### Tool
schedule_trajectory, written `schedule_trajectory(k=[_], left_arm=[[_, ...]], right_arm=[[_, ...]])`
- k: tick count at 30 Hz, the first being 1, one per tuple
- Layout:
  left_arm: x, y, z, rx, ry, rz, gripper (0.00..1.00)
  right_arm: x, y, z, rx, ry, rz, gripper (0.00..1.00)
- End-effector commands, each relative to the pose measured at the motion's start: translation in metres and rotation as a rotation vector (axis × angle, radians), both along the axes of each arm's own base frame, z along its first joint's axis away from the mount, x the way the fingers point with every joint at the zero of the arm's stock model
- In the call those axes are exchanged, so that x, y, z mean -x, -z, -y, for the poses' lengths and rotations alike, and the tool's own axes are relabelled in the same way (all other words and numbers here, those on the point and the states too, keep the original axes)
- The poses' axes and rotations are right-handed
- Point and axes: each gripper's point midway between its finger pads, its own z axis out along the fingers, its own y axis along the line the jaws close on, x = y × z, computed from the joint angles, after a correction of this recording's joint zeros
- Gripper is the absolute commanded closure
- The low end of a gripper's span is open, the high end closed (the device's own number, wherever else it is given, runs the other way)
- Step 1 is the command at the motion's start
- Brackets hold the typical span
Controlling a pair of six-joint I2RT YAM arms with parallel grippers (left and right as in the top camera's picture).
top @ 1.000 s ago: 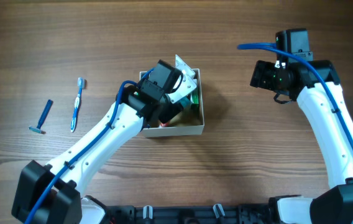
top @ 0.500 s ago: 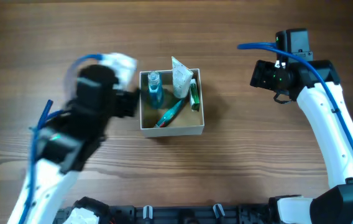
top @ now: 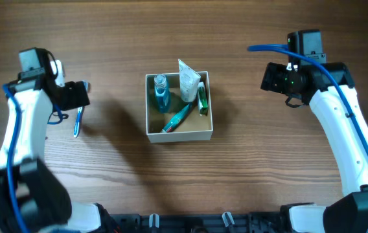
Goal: Pack container
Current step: 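Lower the toothpaste tube into the box and release it, then grasp the blue Colgate toothbrush with the left gripper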
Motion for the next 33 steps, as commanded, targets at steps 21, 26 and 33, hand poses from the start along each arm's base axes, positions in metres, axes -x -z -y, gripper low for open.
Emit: schedule_trajectory(k=[21, 26, 33], left_arm=[[0.0, 0.095, 0.013, 0.1, 0.104, -0.183, 0.87], [-0.015, 0.054, 0.01, 0.065, 0.109, -0.075, 0.96], [-0.023, -0.075, 0.045, -0.008, 0.208, 0.234, 0.96]], right_arm=[[0.003, 0.005, 0.0, -0.001, -0.004, -0.024, 0.1], [0.003, 0.005, 0.0, -0.001, -0.004, -0.024, 0.1], [0.003, 0.005, 0.0, -0.001, -0.004, -0.024, 0.11]])
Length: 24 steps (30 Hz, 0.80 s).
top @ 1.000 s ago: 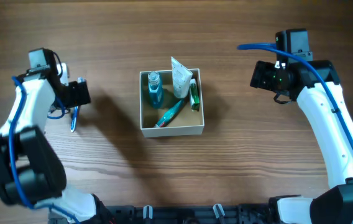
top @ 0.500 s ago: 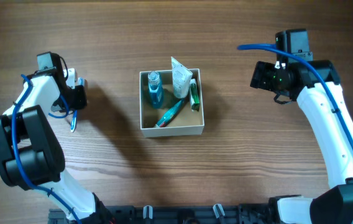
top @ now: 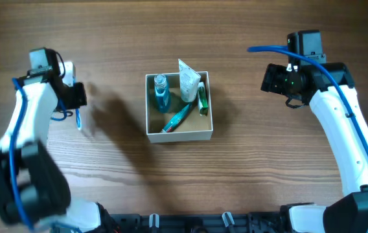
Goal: Pack container
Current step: 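Grasp the blue Colgate toothbrush with the left gripper, then place the toothbrush into the box with the left gripper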
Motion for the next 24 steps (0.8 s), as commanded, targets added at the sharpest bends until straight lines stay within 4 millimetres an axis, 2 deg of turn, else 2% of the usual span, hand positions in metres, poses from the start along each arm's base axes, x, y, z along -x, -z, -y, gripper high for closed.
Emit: schedule_trajectory(k=[1, 2, 3, 5, 6, 9, 13, 15, 17, 21, 24], left_arm=[[-0.007, -0.089, 0.045, 0.006, 0.123, 0.239, 0.96], [-0.005, -0.102, 0.063, 0.026, 0.17, 0.273, 0.96], [-0.001, -0.118, 0.091, 0.044, 0.251, 0.317, 0.96], [0.006, -0.13, 0.13, 0.041, 0.395, 0.347, 0.96], [0.014, -0.132, 0.155, 0.031, 0.507, 0.347, 0.96], [0.036, -0.125, 0.218, -0.001, 0.815, 0.325, 0.96], [0.062, -0.11, 0.281, -0.035, 1.131, 0.308, 0.96], [0.069, -0.099, 0.3, -0.052, 1.237, 0.291, 0.96], [0.071, -0.087, 0.309, -0.051, 1.273, 0.263, 0.96], [0.066, -0.06, 0.312, -0.049, 1.275, 0.189, 0.95], [0.054, -0.048, 0.309, -0.057, 1.253, 0.175, 0.84]], right_arm=[[0.0, 0.004, -0.001, -0.002, -0.004, -0.011, 0.11], [0.0, 0.004, -0.001, -0.002, -0.004, -0.011, 0.11], [0.0, 0.004, -0.001, -0.003, -0.004, -0.01, 0.1], [0.0, 0.003, -0.001, -0.002, -0.004, -0.009, 0.11], [0.0, 0.003, -0.001, -0.003, -0.004, -0.008, 0.11], [-0.001, 0.003, -0.001, -0.003, -0.004, -0.006, 0.11], [-0.001, 0.003, -0.001, -0.003, -0.004, -0.006, 0.11], [-0.001, 0.003, -0.001, -0.003, -0.004, -0.007, 0.11], [-0.001, 0.003, -0.001, -0.003, -0.004, -0.006, 0.11], [-0.001, 0.003, -0.001, -0.003, -0.004, -0.007, 0.11], [0.0, 0.003, -0.001, -0.002, -0.004, -0.008, 0.11]])
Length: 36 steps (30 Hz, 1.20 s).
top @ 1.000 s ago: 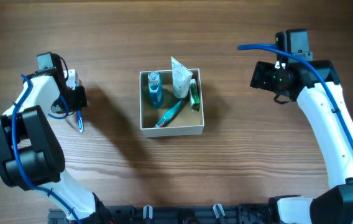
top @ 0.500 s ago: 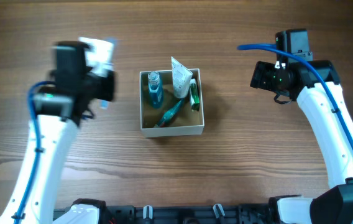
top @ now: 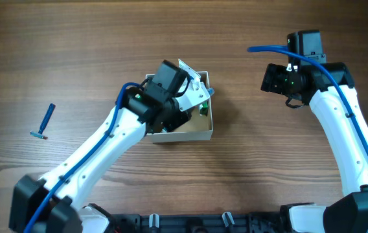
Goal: Pack container
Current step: 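Place the toothbrush into the box with the left gripper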
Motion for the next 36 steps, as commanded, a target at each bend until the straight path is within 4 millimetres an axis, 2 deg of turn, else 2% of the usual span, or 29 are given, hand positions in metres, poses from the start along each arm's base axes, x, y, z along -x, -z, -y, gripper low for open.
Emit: schedule_trajectory(k=[1, 2, 3, 4, 7, 9, 10, 11, 13, 16, 19, 21, 23, 24, 25, 26, 30, 31, 33, 36], left_arm=[[-0.011, 0.011, -0.002, -0.004, 0.004, -0.007, 0.77], [-0.012, 0.012, -0.003, -0.004, 0.001, -0.008, 0.76], [-0.013, 0.012, -0.004, -0.005, -0.002, -0.009, 0.71], [-0.012, 0.012, -0.004, -0.005, -0.003, -0.009, 0.47], [-0.014, 0.004, -0.007, 0.0, -0.034, 0.012, 0.29], [-0.021, -0.01, -0.018, -0.002, -0.139, 0.055, 0.28], [-0.026, -0.027, -0.032, -0.005, -0.252, 0.11, 0.29], [-0.027, -0.035, -0.04, -0.006, -0.297, 0.133, 0.28], [-0.031, -0.058, -0.069, -0.005, -0.445, 0.2, 0.25], [-0.038, -0.085, -0.135, 0.018, -0.674, 0.254, 0.22], [-0.048, -0.089, -0.219, 0.028, -0.951, 0.259, 0.18], [-0.049, -0.076, -0.273, 0.022, -1.102, 0.216, 0.15], [-0.048, -0.061, -0.306, 0.03, -1.191, 0.162, 0.15], [-0.046, -0.045, -0.33, 0.032, -1.259, 0.113, 0.17], [-0.044, -0.031, -0.346, 0.024, -1.303, 0.075, 0.19], [-0.04, -0.005, -0.372, 0.0, -1.373, 0.007, 0.18], [-0.034, 0.047, -0.406, -0.028, -1.452, -0.117, 0.15], [-0.036, 0.064, -0.409, 0.004, -1.454, -0.161, 0.15], [-0.037, 0.087, -0.409, 0.046, -1.43, -0.222, 0.16], [-0.033, 0.112, -0.413, 0.031, -1.422, -0.28, 0.16]], right_arm=[[0.0, 0.003, -0.001, -0.002, -0.004, -0.008, 0.11], [0.0, 0.003, -0.001, -0.002, -0.004, -0.008, 0.11], [0.0, 0.003, -0.001, -0.002, -0.004, -0.008, 0.11], [0.0, 0.003, -0.001, -0.001, -0.006, -0.008, 0.11], [0.0, 0.003, -0.001, -0.001, -0.006, -0.008, 0.11], [0.0, 0.003, 0.0, -0.001, -0.006, -0.008, 0.11], [0.0, 0.003, 0.0, -0.001, -0.006, -0.008, 0.11], [0.0, 0.003, 0.0, -0.001, -0.006, -0.008, 0.11], [0.0, 0.003, 0.0, -0.001, -0.006, -0.008, 0.11], [-0.001, 0.003, 0.0, -0.001, -0.006, -0.008, 0.11], [0.0, 0.003, -0.001, -0.001, -0.007, -0.008, 0.11], [0.0, 0.003, -0.001, -0.001, -0.007, -0.009, 0.11], [0.0, 0.003, -0.001, -0.001, -0.007, -0.008, 0.11], [0.0, 0.003, -0.001, -0.001, -0.007, -0.009, 0.11], [0.0, 0.003, -0.001, -0.001, -0.007, -0.01, 0.1], [0.001, 0.004, -0.001, -0.001, -0.007, -0.012, 0.11], [0.002, 0.004, 0.0, 0.0, -0.006, -0.018, 0.11], [0.002, 0.005, 0.0, 0.0, -0.006, -0.02, 0.1], [0.003, 0.005, 0.0, 0.0, -0.006, -0.023, 0.11], [0.003, 0.005, 0.0, 0.0, -0.006, -0.024, 0.11]])
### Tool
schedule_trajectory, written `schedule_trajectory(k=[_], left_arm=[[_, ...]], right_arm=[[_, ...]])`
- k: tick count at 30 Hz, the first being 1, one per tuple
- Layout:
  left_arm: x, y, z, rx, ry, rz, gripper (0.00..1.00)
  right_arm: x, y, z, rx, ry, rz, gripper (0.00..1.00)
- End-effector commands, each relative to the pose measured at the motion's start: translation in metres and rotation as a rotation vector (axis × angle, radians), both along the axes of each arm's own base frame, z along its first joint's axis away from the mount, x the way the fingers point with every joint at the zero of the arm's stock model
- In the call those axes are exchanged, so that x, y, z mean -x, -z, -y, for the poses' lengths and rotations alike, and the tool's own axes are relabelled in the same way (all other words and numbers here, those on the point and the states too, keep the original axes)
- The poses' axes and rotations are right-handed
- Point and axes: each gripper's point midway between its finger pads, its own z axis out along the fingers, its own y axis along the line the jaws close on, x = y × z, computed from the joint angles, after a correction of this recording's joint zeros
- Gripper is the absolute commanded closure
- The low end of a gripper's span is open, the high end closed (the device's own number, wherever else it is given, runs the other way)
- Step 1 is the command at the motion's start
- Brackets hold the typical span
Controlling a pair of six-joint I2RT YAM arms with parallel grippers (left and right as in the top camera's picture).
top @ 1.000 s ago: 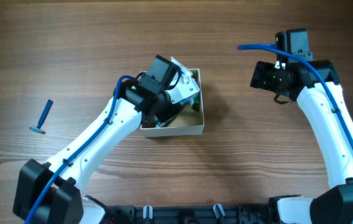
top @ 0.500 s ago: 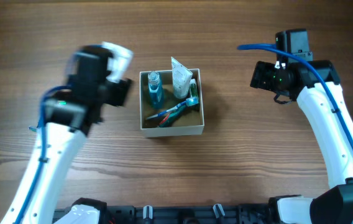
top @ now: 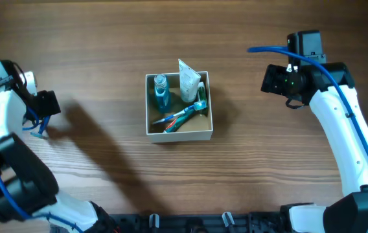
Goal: Pack container
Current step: 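Place the toothbrush into the box with the left gripper, then grasp the blue razor with the left gripper, then lower the razor into the box and release it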
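A white open box (top: 179, 136) stands at the table's middle. In it are a teal bottle (top: 161, 94), a white tube (top: 188, 81), a green item along the right wall and a blue toothbrush (top: 194, 107) lying across other items. At the far left my left gripper (top: 46, 103) hangs over a blue razor (top: 39, 133), of which only the lower end shows; its fingers are hidden from above. At the right, well away from the box, my right gripper (top: 267, 79) points left and holds nothing that I can see.
The wooden table carries only the box and the razor. A blue cable (top: 268, 47) loops over the right arm. Both arm bases and a black rail run along the near edge.
My left arm was stretched over the box with something blue at its tip. Now it is back at the far left above the razor, and a blue toothbrush lies in the box. The right arm is unmoved.
At first my left gripper was at the left with a blue toothbrush hanging from it, and stayed there a second later. Then it was over the box, with the razor lying bare on the table. Now the toothbrush is in the box and the gripper covers the razor.
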Motion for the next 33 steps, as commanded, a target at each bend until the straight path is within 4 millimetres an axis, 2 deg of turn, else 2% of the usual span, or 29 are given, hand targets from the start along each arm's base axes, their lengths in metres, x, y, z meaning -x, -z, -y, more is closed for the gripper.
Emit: schedule_trajectory(k=[1, 7, 9, 11, 12, 13, 17, 22, 29, 33], left_arm=[[-0.001, 0.029, 0.005, 0.079, 0.044, -0.027, 0.16], [-0.006, 0.053, 0.002, 0.089, 0.042, -0.043, 0.16], [-0.004, 0.056, 0.004, 0.097, 0.042, -0.055, 0.21], [-0.001, 0.057, 0.005, 0.104, 0.041, -0.066, 0.33], [0.0, 0.057, 0.006, 0.106, 0.041, -0.071, 0.49], [0.001, 0.057, 0.006, 0.109, 0.041, -0.074, 0.56], [0.004, 0.058, 0.008, 0.119, 0.03, -0.087, 0.72], [0.005, 0.058, 0.011, 0.129, 0.002, -0.09, 0.83], [-0.001, 0.058, 0.026, 0.129, 0.043, -0.098, 0.96], [-0.006, 0.051, 0.036, 0.123, 0.076, -0.092, 0.96]], right_arm=[[0.001, 0.004, 0.0, -0.001, -0.006, -0.015, 0.11], [0.003, 0.005, 0.0, 0.0, -0.006, -0.022, 0.11], [0.003, 0.005, 0.0, 0.0, -0.006, -0.022, 0.11], [0.003, 0.005, 0.0, 0.0, -0.006, -0.023, 0.11], [0.003, 0.005, 0.0, 0.0, -0.006, -0.023, 0.11], [0.003, 0.005, 0.0, 0.0, -0.005, -0.023, 0.11], [0.003, 0.005, 0.0, 0.0, -0.006, -0.022, 0.11], [0.003, 0.005, 0.0, 0.0, -0.006, -0.022, 0.11], [0.003, 0.005, 0.0, 0.001, -0.007, -0.023, 0.11], [0.003, 0.005, 0.0, 0.001, -0.007, -0.023, 0.11]])
